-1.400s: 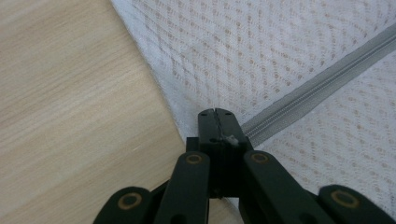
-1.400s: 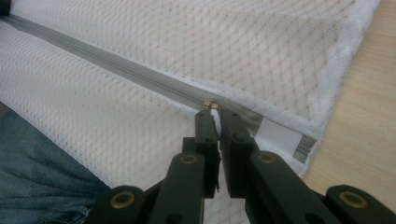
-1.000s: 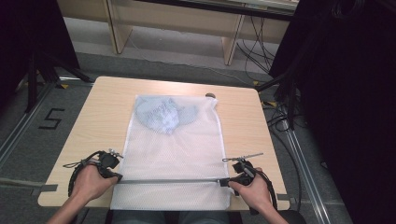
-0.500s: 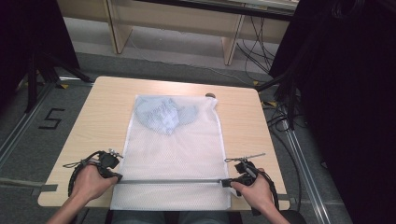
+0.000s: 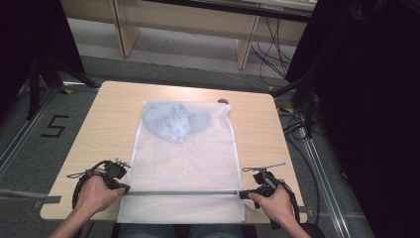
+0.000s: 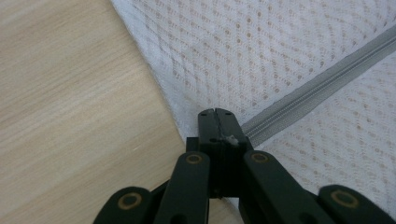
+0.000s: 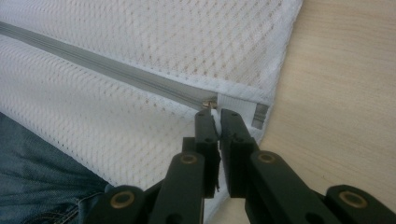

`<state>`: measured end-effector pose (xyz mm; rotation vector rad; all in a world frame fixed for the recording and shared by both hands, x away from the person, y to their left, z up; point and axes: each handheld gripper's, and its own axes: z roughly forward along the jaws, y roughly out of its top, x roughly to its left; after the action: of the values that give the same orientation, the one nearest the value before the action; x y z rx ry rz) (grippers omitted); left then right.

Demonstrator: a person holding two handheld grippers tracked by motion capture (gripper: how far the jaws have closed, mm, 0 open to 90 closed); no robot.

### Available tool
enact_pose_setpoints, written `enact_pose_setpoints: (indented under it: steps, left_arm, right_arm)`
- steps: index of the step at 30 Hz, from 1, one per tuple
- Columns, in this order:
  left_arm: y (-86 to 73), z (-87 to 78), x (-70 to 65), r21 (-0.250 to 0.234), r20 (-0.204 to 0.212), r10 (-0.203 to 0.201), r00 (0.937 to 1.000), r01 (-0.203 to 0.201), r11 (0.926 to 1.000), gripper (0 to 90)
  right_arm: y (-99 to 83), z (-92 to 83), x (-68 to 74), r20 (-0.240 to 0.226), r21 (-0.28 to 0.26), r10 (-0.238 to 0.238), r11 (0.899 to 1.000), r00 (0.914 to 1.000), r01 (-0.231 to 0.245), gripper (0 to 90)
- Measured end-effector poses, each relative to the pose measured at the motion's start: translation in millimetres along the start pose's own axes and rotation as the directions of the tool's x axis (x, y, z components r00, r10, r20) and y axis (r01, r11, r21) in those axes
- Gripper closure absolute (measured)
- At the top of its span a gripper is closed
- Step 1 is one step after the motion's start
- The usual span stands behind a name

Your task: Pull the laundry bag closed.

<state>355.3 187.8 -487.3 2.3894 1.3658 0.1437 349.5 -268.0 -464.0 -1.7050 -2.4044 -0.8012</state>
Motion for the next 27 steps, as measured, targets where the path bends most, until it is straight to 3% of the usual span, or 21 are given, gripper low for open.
enact_pose_setpoints:
  steps: [5, 6, 7, 8, 10, 12, 15, 17, 18, 19, 20, 21, 23, 24, 26, 27]
  left_arm:
    - [0.1, 0.0, 0.1, 0.006, 0.005, -0.004, 1.0000, 0.004, 1.0000, 90.0]
    - [0.1, 0.0, 0.1, 0.006, 0.005, -0.004, 1.0000, 0.004, 1.0000, 90.0]
    - [0.0, -0.4, -0.3, 0.004, -0.004, -0.005, 1.0000, 0.005, 1.0000, 90.0]
    - [0.0, -0.4, -0.3, 0.004, -0.004, -0.005, 1.0000, 0.005, 1.0000, 90.0]
    - [-0.9, -0.3, -2.6, -0.004, -0.007, -0.028, 0.9996, 0.028, 0.9996, 90.0]
    - [-1.6, -0.2, -3.8, -0.007, -0.006, -0.040, 0.9992, 0.040, 0.9992, 89.9]
    - [-1.8, 0.1, -1.7, -0.012, -0.002, -0.008, 1.0000, 0.008, 0.9999, 89.9]
    - [-2.0, 0.0, -1.1, -0.011, 0.001, -0.004, 1.0000, 0.004, 0.9999, 89.9]
    - [-2.6, -0.7, -2.6, -0.013, -0.011, -0.010, 0.9999, 0.010, 0.9999, 89.9]
    - [-3.2, -0.5, -3.0, -0.019, -0.011, -0.002, 0.9999, 0.002, 0.9998, 89.9]
    - [-3.2, -0.5, -3.0, -0.019, -0.011, -0.002, 0.9999, 0.002, 0.9998, 89.8]
    - [-3.6, -0.7, -3.1, -0.020, -0.012, -0.004, 0.9999, 0.004, 0.9998, 89.5]
    - [-4.7, -1.5, -1.1, -0.019, -0.007, 0.008, 0.9999, -0.008, 0.9998, 89.3]
    - [-6.0, -1.7, 0.0, -0.027, -0.002, 0.003, 1.0000, -0.003, 0.9996, 88.9]
    - [-6.6, -1.3, 0.5, -0.043, 0.016, -0.013, 0.9998, 0.014, 0.9990, 86.4]
    - [-6.4, -1.7, 0.4, -0.040, 0.016, -0.017, 0.9997, 0.017, 0.9990, 83.9]
  right_arm:
    - [0.1, 1.2, 0.7, 0.003, 0.004, 0.018, 1.000, 0.9998, -0.018, 87.0]
    - [0.3, 1.4, -3.5, 0.011, 0.001, -0.037, 0.999, 0.9993, 0.037, 87.0]
    - [-0.3, 1.0, 4.6, -0.001, 0.031, 0.064, 0.997, 0.9979, -0.064, 86.9]
    - [-0.3, 1.0, 4.6, -0.001, 0.031, 0.064, 0.997, 0.9979, -0.064, 86.9]
    - [0.8, 2.6, -2.7, 0.015, 0.001, -0.031, 1.000, 0.9994, 0.031, 86.7]
    - [0.8, 2.2, -0.7, 0.013, 0.006, -0.016, 1.000, 0.9998, 0.016, 86.6]
    - [1.1, 3.1, -1.4, 0.014, -0.002, -0.024, 1.000, 0.9996, 0.024, 85.5]
    - [2.0, -1.2, -2.7, 0.018, -0.036, -0.026, 0.999, 0.9995, 0.026, 81.2]
    - [3.4, -3.6, -7.5, 0.022, -0.070, -0.052, 0.996, 0.9984, 0.054, 78.7]
    - [6.1, -8.9, -11.1, 0.022, -0.137, -0.042, 0.990, 0.9989, 0.044, 74.5]
    - [6.1, -8.9, -11.1, 0.022, -0.137, -0.042, 0.990, 0.9989, 0.044, 74.5]
    - [9.8, -14.4, -12.4, 0.056, -0.149, -0.004, 0.989, 0.9984, 0.012, 72.2]
    - [12.0, -15.6, -13.4, 0.057, -0.157, 0.008, 0.988, 0.9983, 0.001, 71.6]
    - [17.1, -14.0, -16.9, 0.053, -0.196, -0.020, 0.980, 0.9984, 0.030, 70.9]
    - [22.0, -11.9, -19.1, 0.058, -0.200, -0.037, 0.979, 0.9976, 0.048, 70.6]
    - [24.3, -10.4, -17.8, 0.095, -0.211, -0.023, 0.977, 0.9952, 0.042, 70.5]
